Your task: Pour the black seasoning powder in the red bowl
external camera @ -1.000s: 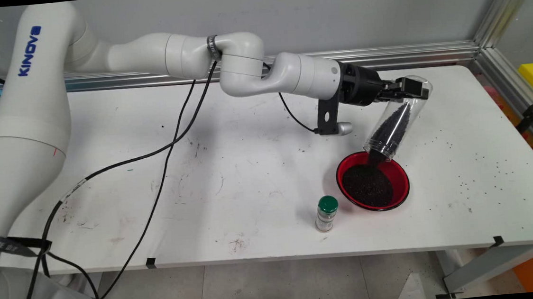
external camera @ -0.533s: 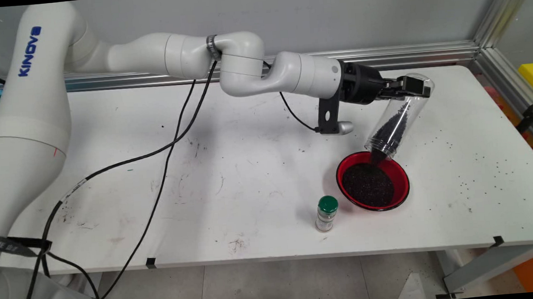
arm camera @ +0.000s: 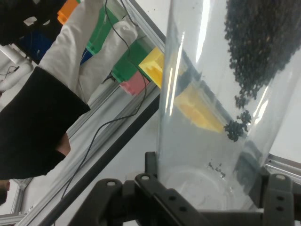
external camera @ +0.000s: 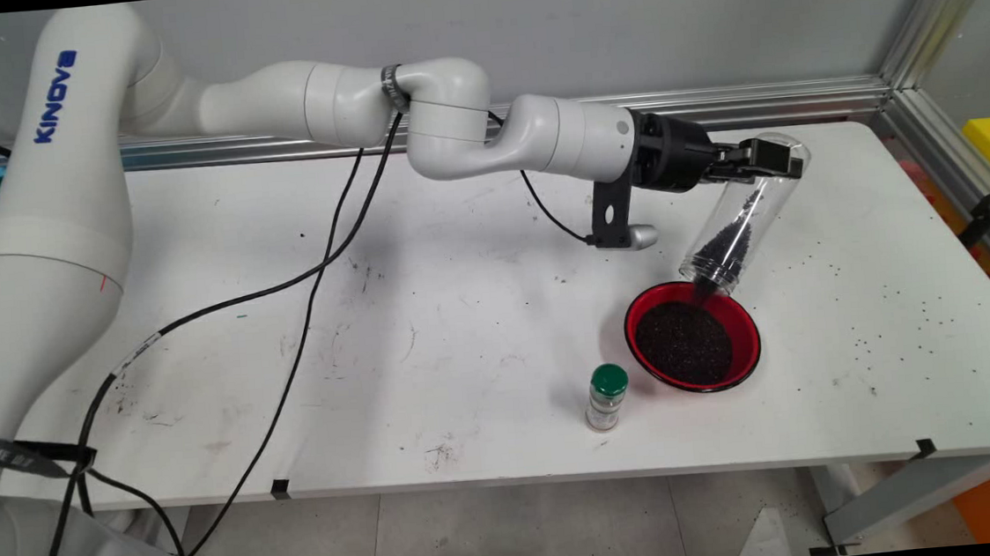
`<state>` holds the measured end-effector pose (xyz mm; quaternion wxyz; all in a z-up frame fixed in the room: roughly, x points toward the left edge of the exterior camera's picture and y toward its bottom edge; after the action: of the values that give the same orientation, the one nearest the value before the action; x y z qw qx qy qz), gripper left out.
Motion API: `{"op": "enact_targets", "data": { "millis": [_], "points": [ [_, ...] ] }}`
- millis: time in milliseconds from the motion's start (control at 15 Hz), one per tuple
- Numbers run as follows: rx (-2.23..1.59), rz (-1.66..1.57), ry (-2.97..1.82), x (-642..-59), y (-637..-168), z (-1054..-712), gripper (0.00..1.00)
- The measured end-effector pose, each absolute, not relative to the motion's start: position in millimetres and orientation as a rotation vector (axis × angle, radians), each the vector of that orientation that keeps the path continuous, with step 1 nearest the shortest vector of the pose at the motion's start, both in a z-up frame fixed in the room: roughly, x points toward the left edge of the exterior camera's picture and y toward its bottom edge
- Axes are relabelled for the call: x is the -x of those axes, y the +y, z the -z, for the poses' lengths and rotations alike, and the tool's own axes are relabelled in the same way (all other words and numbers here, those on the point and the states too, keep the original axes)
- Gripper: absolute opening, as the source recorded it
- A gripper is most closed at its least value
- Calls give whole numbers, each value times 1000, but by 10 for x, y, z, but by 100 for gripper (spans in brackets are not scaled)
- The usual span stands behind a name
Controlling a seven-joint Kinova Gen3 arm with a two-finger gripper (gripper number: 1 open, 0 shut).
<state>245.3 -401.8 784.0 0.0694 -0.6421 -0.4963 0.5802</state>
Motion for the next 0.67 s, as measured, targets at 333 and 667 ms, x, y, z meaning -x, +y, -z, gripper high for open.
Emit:
{"op": "enact_targets", "data": {
  "millis": [333,667],
  "points": [
    [1932,-1749,-1490,-2449,-4001,-7848,0],
    [1929,-1752,-1490,-2445,-3986,-7858,0]
  ]
}}
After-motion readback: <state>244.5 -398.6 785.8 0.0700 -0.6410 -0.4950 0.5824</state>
